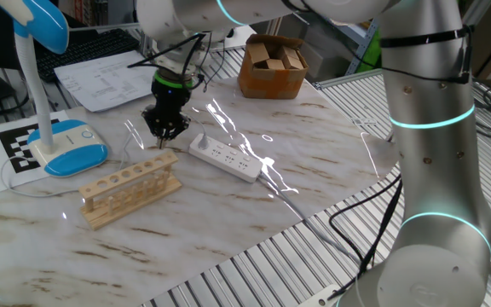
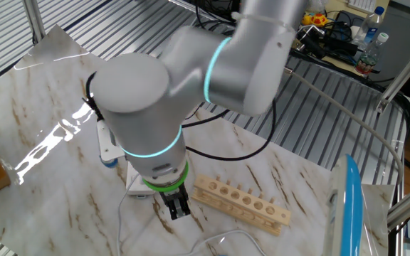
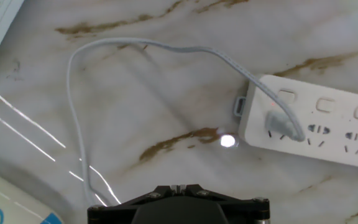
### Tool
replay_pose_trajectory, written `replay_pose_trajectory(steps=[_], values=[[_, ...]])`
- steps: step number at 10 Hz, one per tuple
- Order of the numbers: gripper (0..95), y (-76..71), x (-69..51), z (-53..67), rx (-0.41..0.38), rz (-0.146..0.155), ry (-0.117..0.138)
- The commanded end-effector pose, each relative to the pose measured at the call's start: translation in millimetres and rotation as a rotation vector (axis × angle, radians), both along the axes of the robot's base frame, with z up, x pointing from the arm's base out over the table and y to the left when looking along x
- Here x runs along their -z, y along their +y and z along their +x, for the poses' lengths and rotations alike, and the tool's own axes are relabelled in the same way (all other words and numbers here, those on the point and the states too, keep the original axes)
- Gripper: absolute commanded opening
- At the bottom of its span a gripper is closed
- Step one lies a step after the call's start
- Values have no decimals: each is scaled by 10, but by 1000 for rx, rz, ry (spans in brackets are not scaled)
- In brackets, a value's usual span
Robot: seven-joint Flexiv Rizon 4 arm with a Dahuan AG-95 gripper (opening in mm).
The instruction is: Plug in the power cord of the desk lamp, turn on the socket, and light up the desk lamp
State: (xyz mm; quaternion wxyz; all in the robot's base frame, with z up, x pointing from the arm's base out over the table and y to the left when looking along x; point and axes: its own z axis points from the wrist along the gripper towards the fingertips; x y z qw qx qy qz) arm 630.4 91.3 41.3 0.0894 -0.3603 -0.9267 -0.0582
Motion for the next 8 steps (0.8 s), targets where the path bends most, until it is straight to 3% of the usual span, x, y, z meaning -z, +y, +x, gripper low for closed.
replay_pose_trajectory(steps=[1,3,4,5,7,8], values=[[0,5,2,12,20,-25,7],[0,5,2,12,19,-24,6],[0,5,2,12,34,-8,4],[0,5,2,12,71,52,-4],[0,5,2,12,72,56,-9],[0,115,-26,11,90,47,-7]])
